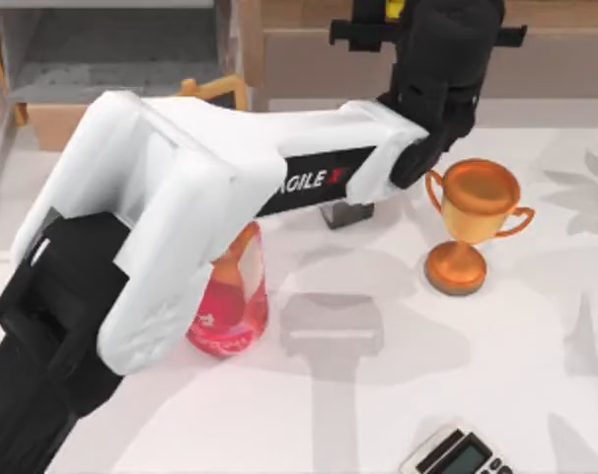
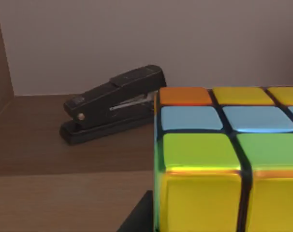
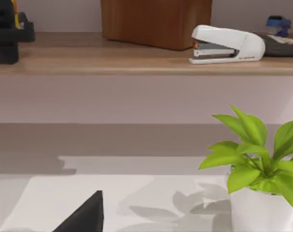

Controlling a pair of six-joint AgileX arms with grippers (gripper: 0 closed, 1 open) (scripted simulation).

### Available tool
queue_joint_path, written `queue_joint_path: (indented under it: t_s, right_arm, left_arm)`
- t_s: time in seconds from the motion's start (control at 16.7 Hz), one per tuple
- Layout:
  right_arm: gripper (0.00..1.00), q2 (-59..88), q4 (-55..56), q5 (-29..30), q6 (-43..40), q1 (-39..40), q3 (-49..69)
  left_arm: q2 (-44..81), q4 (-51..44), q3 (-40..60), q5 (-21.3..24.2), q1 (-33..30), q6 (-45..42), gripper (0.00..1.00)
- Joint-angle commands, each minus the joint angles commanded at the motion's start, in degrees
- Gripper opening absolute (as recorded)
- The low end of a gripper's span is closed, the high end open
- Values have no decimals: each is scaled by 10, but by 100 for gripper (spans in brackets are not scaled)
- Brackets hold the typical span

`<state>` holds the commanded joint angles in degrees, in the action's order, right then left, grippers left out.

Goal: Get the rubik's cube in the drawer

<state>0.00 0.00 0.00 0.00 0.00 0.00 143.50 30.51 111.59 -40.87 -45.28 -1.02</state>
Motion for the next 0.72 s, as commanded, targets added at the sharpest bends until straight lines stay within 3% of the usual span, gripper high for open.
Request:
queue_joint_path:
  t_s: [0.3,0.72]
  right_arm:
    - [100,0,0,0,0,0,0]
    - [100,0,0,0,0,0,0]
  left_arm:
    - [-67,-163,0,75,11,-6,0]
    - [-175,-541,25,228,55,-28,0]
